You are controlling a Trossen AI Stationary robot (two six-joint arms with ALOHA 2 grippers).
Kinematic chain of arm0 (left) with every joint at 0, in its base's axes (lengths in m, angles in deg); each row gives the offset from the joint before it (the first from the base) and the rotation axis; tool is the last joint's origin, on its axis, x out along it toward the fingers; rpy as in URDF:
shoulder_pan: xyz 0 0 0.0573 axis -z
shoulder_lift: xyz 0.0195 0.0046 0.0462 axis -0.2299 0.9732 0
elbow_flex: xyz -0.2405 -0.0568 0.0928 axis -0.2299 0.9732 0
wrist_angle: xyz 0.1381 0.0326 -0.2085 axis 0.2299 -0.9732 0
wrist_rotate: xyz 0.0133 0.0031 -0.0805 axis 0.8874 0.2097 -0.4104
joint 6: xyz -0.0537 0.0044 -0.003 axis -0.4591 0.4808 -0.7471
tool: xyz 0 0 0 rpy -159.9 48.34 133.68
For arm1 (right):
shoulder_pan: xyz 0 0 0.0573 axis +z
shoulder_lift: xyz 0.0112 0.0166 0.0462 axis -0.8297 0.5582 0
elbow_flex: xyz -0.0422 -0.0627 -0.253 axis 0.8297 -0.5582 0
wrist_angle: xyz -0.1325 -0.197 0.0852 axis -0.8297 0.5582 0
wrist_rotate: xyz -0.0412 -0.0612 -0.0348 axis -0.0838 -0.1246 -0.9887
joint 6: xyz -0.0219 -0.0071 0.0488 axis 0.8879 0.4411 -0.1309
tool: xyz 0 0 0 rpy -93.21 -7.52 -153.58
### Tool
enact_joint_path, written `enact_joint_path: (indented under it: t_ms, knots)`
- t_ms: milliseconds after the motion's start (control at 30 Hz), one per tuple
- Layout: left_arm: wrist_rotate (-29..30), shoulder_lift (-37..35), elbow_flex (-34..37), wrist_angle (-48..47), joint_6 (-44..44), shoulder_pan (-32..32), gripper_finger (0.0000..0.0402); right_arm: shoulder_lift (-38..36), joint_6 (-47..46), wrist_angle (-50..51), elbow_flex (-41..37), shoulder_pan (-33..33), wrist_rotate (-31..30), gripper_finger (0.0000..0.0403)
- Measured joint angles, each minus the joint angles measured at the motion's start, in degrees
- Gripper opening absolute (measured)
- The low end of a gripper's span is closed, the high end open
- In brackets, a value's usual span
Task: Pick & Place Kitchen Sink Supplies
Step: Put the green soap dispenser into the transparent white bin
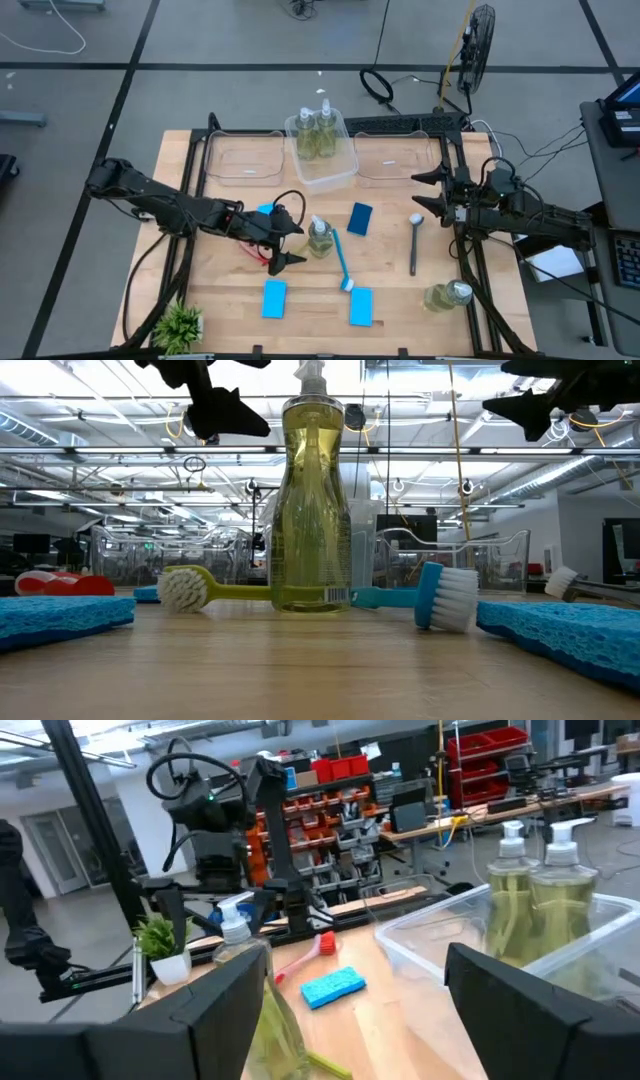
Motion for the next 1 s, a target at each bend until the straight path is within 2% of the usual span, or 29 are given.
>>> enact_joint_path:
  t_ms: [267, 467, 800, 1000]
  knots:
    - [1.00, 0.00, 0.01, -0.02, -0.12, -0.01, 0.0394, -4.31, 0.20, 4.57, 0.00, 0.00, -1.48, 0.0295]
    - [2.64, 0.00, 0.02, -0.19, -0.05, -0.02, 0.0399, -6.62, 0.04, 3.38, -2.41, 0.00, -1.51, 0.0295]
    - [3.03, 0.24, 0.02, -0.32, -1.75, -0.02, 0.0400, -10.55, -5.23, -15.91, -16.56, 0.00, -1.48, 0.0295]
    - [3.92, 2.19, 0.08, 0.43, -2.52, -0.05, 0.0400, -10.76, -6.51, -18.88, -20.20, 0.00, -1.50, 0.0295]
